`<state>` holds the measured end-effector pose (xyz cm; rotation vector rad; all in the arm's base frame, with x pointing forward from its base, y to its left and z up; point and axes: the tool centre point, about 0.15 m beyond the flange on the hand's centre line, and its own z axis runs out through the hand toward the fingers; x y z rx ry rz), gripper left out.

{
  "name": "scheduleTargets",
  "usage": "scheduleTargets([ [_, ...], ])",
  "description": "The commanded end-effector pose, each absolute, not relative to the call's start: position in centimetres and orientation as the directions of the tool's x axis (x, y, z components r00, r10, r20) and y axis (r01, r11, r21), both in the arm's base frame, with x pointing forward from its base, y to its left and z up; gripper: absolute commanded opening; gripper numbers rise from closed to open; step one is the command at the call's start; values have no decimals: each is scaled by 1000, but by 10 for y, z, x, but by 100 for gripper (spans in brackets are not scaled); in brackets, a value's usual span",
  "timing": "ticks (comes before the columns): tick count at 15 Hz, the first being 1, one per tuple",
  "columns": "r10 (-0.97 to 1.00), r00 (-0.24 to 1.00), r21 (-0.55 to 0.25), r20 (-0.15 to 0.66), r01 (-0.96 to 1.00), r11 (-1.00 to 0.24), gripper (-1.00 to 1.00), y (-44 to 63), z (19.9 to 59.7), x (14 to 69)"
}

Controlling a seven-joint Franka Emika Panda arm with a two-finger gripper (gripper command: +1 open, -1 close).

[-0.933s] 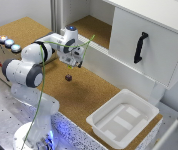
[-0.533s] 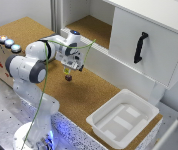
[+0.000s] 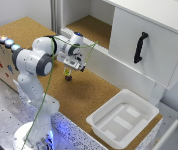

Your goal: Stack the yellow block on top of the purple block

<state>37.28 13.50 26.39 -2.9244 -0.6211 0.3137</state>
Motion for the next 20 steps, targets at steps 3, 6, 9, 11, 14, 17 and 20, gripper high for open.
scheduleTargets([
  [3, 385, 880, -202, -276, 339, -919, -100, 125, 282, 380],
  [6, 374, 881, -191, -289, 329, -925, -100, 116, 282, 375],
  [9, 361, 884, -198, -297, 312, -929, -100, 117, 273, 380],
  [11, 360, 883, -205, -302, 309, -929, -100, 120, 269, 385],
  [14, 365, 876, -214, -315, 309, -927, -100, 122, 263, 385],
  [17, 371, 867, -219, -331, 312, -924, -100, 128, 256, 383],
  [20, 367, 868, -219, -336, 307, -926, -100, 129, 255, 384],
])
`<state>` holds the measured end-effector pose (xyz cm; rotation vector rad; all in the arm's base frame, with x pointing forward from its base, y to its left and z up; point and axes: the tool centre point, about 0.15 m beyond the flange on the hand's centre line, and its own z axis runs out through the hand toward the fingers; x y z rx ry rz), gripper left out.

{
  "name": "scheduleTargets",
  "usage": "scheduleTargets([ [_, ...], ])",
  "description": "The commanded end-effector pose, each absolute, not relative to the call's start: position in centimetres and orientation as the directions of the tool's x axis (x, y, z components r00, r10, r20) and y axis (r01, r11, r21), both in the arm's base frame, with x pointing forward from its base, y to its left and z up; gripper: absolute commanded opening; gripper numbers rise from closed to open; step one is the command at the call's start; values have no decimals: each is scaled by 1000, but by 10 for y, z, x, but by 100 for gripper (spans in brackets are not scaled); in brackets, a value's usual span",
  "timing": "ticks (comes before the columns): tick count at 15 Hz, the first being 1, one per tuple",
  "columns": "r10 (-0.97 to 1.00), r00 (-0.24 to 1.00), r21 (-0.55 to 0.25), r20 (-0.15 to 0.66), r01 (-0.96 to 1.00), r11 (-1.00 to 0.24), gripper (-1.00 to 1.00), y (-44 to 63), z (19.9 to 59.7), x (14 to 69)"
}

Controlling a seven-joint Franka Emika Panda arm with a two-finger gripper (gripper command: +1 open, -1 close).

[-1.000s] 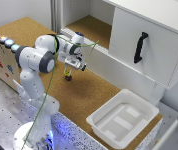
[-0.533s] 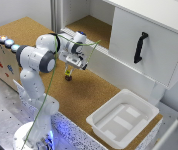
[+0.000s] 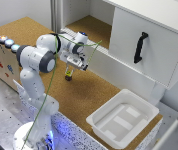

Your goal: Stack the yellow block on top of the purple block

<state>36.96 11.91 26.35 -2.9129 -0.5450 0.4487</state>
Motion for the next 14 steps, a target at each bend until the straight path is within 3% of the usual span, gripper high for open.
scheduleTargets([
  [1, 369, 868, -220, -333, 309, -925, -100, 129, 255, 386],
  [8, 367, 871, -216, -327, 309, -926, -100, 136, 259, 392],
  [9, 357, 870, -186, -342, 309, -933, 100, 135, 259, 393],
  [14, 341, 868, -188, -362, 290, -938, 100, 130, 256, 391],
])
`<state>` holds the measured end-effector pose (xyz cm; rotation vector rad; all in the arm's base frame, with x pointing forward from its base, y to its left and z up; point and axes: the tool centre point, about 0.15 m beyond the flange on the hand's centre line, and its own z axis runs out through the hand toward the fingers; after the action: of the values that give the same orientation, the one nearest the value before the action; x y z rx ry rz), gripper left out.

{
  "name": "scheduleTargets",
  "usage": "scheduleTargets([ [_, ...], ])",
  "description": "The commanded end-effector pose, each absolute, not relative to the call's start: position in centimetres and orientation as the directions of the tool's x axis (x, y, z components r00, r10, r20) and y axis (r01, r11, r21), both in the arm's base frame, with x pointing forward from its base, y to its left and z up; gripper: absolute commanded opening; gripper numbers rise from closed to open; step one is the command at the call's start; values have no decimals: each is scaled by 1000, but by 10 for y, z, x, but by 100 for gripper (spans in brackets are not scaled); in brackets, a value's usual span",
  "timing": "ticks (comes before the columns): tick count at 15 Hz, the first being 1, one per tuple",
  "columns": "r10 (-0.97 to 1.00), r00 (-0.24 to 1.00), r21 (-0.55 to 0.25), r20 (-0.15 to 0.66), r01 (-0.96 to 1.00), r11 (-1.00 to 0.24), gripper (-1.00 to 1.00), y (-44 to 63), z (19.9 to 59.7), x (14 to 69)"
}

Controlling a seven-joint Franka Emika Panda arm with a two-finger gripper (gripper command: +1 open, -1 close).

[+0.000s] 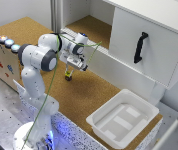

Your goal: Stack the yellow block on top of the purple block

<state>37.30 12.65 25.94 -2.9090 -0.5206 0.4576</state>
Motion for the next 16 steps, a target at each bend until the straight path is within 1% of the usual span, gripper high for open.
scheduleTargets([
  [1, 341, 868, -188, -362, 290, -938, 100, 130, 256, 391],
  [12, 341, 868, -188, -362, 290, -938, 100, 130, 256, 391],
  [13, 357, 893, -198, -274, 310, -930, 100, 129, 256, 378],
  [14, 365, 900, -177, -237, 329, -928, 100, 132, 262, 381],
  [16, 367, 921, -126, -132, 351, -928, 100, 137, 283, 383],
])
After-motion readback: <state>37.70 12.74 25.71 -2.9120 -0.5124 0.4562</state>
